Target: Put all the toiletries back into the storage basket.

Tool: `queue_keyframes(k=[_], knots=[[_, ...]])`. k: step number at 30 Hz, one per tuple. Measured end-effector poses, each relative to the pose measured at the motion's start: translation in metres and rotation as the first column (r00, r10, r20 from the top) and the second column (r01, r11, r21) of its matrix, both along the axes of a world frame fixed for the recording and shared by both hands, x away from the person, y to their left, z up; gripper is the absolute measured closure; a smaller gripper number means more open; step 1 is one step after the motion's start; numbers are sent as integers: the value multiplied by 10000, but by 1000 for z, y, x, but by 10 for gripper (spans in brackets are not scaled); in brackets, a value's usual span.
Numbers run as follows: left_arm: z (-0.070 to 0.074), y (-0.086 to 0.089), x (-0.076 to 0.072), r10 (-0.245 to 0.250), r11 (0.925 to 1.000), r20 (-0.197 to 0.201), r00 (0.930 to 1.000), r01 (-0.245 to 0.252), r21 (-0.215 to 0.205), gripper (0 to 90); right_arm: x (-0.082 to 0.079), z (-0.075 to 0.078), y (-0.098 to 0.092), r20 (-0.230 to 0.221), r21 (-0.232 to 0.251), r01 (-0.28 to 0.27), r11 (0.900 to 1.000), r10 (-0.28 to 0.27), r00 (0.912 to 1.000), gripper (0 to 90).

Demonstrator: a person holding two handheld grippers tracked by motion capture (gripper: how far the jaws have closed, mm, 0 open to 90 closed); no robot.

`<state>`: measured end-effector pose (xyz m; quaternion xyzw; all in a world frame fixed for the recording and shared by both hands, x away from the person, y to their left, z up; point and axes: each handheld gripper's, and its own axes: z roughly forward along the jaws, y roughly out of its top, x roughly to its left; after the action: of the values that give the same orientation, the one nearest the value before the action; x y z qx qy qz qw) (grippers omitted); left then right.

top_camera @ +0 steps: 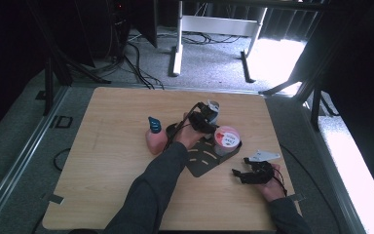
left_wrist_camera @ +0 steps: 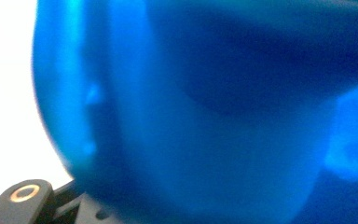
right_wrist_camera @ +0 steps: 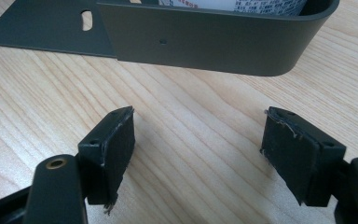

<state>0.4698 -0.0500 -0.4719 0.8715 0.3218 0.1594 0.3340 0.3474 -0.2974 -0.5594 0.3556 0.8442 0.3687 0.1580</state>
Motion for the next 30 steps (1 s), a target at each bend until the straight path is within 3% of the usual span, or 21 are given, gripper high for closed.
queue_keyframes(k=[7, 30], knots=[[-3, -2, 2, 168, 9998, -42, 9998, -169, -140, 550, 0, 0, 0, -9, 3, -2, 10000, 2, 10000, 252], [-2, -9, 7, 284, 9996, -18, 9996, -284, -36, 549, 0, 0, 0, -22, 11, -23, 10000, 23, 10000, 251]])
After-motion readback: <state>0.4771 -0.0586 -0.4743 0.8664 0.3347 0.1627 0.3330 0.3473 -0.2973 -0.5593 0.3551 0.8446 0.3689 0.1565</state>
